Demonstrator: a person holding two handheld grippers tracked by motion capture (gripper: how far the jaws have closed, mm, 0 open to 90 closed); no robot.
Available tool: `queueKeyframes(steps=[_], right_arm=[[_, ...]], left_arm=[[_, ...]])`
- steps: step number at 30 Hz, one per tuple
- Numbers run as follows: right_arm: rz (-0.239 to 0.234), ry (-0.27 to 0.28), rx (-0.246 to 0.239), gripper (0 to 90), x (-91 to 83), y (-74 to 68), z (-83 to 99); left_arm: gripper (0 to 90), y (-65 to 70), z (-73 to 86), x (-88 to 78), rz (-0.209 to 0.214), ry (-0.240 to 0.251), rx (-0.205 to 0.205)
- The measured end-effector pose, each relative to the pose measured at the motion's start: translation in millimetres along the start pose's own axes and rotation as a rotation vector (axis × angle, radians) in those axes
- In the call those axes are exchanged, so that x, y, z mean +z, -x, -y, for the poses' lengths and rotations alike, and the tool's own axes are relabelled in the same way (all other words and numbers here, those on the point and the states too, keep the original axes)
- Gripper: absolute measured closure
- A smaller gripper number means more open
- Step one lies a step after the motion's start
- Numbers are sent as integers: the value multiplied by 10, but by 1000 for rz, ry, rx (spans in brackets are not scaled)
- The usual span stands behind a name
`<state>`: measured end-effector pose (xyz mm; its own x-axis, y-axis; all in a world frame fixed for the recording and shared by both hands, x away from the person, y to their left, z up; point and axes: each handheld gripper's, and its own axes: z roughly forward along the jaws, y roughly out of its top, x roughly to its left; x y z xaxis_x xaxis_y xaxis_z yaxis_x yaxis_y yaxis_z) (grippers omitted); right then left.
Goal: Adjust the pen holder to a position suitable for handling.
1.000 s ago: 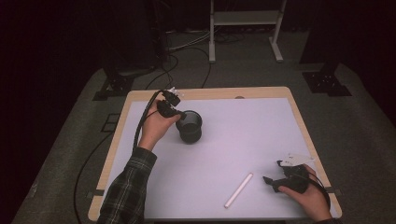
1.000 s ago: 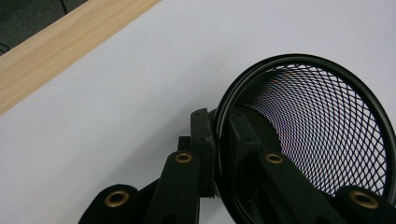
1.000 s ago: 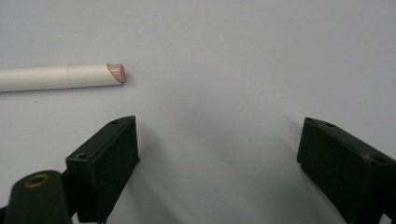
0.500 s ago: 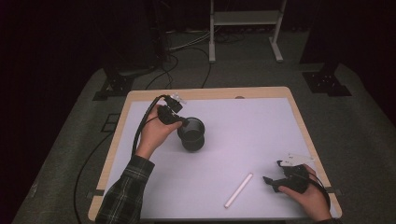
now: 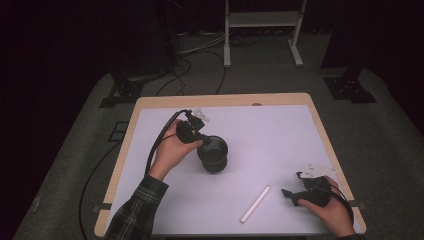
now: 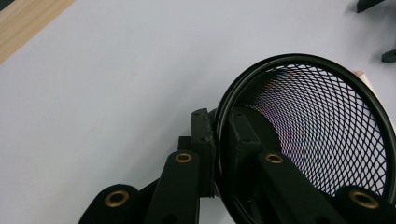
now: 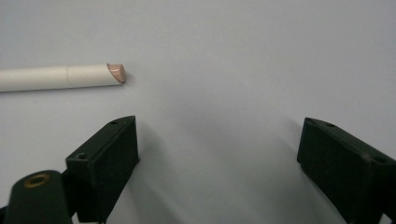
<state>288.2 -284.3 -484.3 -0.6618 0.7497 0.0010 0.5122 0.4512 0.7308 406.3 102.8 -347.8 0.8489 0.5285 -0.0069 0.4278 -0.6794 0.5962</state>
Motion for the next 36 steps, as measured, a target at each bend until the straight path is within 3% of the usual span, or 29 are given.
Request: queueKeyframes(steps=[10, 20, 36], right_arm=[[0, 0, 0, 114, 0, 0, 0], [0, 0, 1, 114, 0, -1, 0], [0, 0, 2, 114, 0, -2, 1]], left_arm=[[830, 145, 7, 103, 50, -9, 15], [830, 322, 29, 189, 74, -27, 37], [829, 470, 36, 341, 112, -68, 36]])
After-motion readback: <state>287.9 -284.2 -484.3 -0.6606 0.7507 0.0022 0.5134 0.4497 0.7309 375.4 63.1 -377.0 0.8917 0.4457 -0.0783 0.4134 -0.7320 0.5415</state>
